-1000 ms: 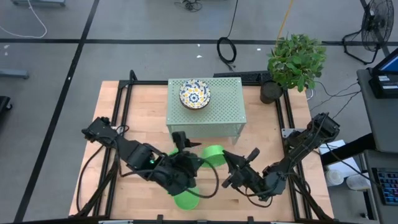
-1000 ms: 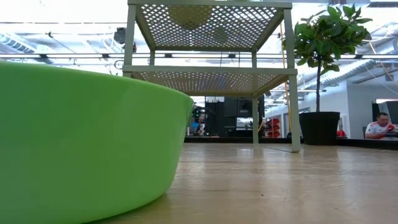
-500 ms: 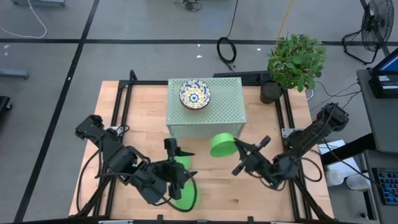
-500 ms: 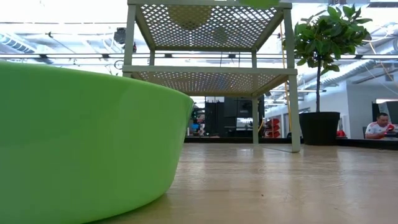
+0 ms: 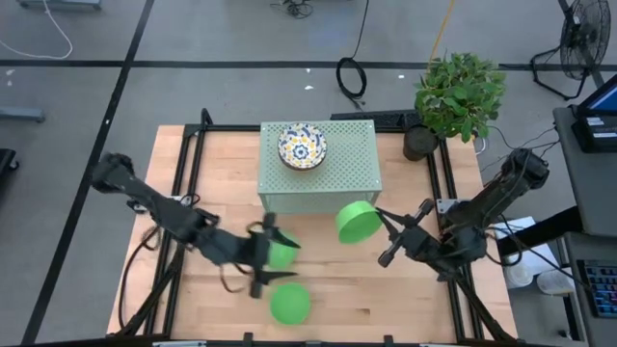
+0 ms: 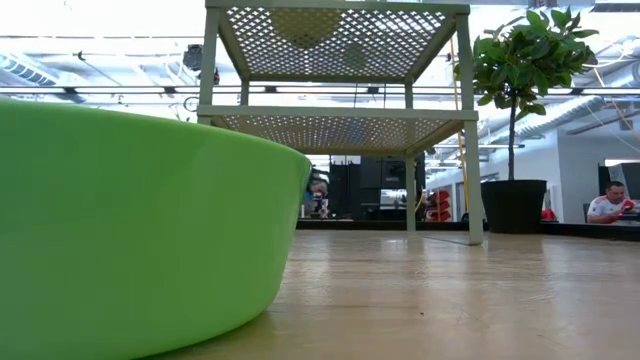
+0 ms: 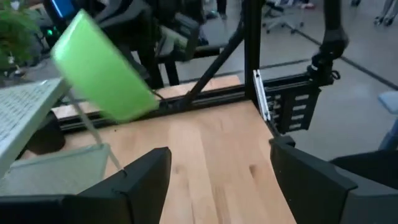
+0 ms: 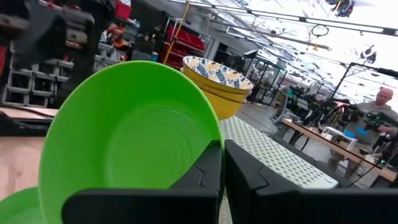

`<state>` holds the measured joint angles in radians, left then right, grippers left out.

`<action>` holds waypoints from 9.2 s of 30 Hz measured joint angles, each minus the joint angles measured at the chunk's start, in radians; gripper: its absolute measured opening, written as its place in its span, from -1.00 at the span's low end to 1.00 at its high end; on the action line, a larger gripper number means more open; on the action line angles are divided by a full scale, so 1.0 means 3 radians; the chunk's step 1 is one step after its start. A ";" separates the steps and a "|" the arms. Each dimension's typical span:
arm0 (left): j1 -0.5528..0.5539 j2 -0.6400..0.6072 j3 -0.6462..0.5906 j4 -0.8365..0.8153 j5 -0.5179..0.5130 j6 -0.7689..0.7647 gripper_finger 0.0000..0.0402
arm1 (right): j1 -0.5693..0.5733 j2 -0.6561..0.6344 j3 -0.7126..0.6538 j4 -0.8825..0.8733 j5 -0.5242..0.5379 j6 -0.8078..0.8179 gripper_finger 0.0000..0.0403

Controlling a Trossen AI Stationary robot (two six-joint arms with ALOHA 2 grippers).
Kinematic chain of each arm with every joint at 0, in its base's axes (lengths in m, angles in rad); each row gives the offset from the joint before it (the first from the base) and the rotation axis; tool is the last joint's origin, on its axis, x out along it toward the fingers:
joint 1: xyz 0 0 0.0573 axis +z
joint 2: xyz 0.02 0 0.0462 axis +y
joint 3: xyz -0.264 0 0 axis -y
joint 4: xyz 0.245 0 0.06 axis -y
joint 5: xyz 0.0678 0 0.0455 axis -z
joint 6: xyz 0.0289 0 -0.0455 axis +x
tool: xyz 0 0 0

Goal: Pick & Place Mini bowls
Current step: Put the middle green bowl on the shelf, then stack the top green bowl on the green bowl on the shelf

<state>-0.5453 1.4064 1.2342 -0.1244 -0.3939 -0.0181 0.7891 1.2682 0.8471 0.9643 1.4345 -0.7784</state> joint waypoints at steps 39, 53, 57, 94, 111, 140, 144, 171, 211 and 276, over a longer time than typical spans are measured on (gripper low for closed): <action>0.0267 -0.3926 -0.4064 0.1564 0.0350 -0.0394 0.36 | -0.0643 -0.0576 0.1110 -0.0627 0.0020 -0.0658 -1.00; 0.0267 -0.3926 -0.4063 0.1550 0.0349 -0.0387 0.36 | -0.0903 -0.0469 0.1433 -0.2914 -0.0986 0.0735 -1.00; 0.0267 -0.3926 -0.4062 0.1551 0.0349 -0.0388 0.36 | -0.1028 -0.0478 0.1459 -0.3171 -0.1783 0.1305 -1.00; 0.0266 -0.3926 -0.4060 0.1551 0.0349 -0.0392 0.36 | -0.3231 0.0166 0.3269 -0.7121 -0.3984 0.3841 -1.00; 0.0266 -0.3925 -0.4060 0.1551 0.0348 -0.0392 0.36 | -0.3415 0.0268 0.3268 -0.7413 -0.4269 0.3906 -1.00; 0.0266 -0.3926 -0.4060 0.1551 0.0349 -0.0391 0.36 | -0.3412 0.0265 0.2958 -0.7011 -0.4437 0.3851 -0.95; 0.0267 -0.3925 -0.4060 0.1551 0.0349 -0.0390 0.36 | -0.3412 0.0271 0.2954 -0.7025 -0.4437 0.3854 -0.84; 0.0266 -0.3925 -0.4060 0.1552 0.0349 -0.0390 0.36 | -0.2866 -0.0330 0.2822 -0.6035 -0.4555 0.3617 -0.34; 0.0266 -0.3925 -0.4060 0.1551 0.0349 -0.0390 0.36 | -0.0911 -0.0260 -0.1639 0.0402 -0.3914 0.2386 -0.37; 0.0266 -0.3925 -0.4061 0.1595 0.0349 -0.0391 0.36 | -0.1471 -0.0260 -0.1639 0.0287 -0.4004 0.2206 -0.37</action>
<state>-0.4655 0.2291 0.0158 0.3540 -0.2893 -0.1353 0.3477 1.1904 0.3553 1.0504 0.2333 -0.1165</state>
